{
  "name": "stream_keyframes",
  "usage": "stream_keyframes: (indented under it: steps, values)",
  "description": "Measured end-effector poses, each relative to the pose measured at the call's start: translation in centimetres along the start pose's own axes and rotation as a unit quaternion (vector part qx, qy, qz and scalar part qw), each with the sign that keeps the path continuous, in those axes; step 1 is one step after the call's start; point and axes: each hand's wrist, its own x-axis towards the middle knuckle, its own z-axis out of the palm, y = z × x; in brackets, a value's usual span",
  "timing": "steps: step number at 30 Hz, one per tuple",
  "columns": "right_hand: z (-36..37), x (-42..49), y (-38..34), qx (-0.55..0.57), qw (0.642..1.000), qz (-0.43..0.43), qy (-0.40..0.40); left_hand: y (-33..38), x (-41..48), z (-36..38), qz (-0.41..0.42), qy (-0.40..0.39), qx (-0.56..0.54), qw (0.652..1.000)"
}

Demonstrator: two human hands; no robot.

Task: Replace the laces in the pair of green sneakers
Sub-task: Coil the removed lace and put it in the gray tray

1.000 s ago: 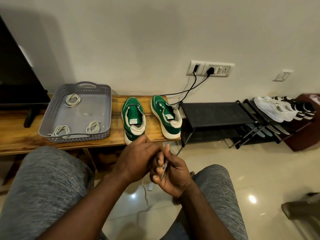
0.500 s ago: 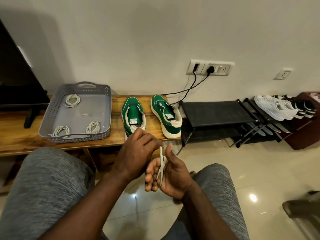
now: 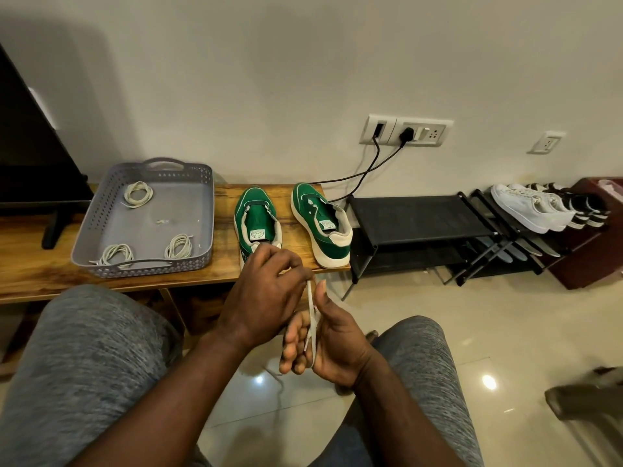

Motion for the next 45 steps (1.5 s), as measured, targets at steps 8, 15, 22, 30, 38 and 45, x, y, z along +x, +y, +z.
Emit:
stream_keyframes:
  steps: [8,15,22,30,38,45]
  values:
    - [0.1,0.1,0.6,-0.043,0.998,0.037,0.020,-0.3,0.0,0.0,-0.017,-0.066,-0.004,0.998]
    - [-0.1,0.6,-0.2,0.009,0.996,-0.071,0.061,0.2,-0.5,0.0,-0.130,-0.263,-0.061,0.954]
    - [-1.3,0.0,-2.2,0.122,0.953,-0.219,0.172,1.7,-0.5,0.8,-0.290,-0.326,-0.244,0.866]
    - [-3.4,-0.3,-3.0,0.127,0.926,-0.290,0.205,2.6,-0.4,0.0,-0.371,-0.325,-0.372,0.786]
    - [-2.1,0.9,-0.6,-0.235,0.909,-0.135,0.317,2.6,0.8,-2.0,-0.487,-0.208,-0.522,0.669]
    - [-0.3,2.1,1.3,-0.288,0.931,0.020,0.222,0.4,1.0,-2.2,-0.607,-0.086,-0.592,0.524]
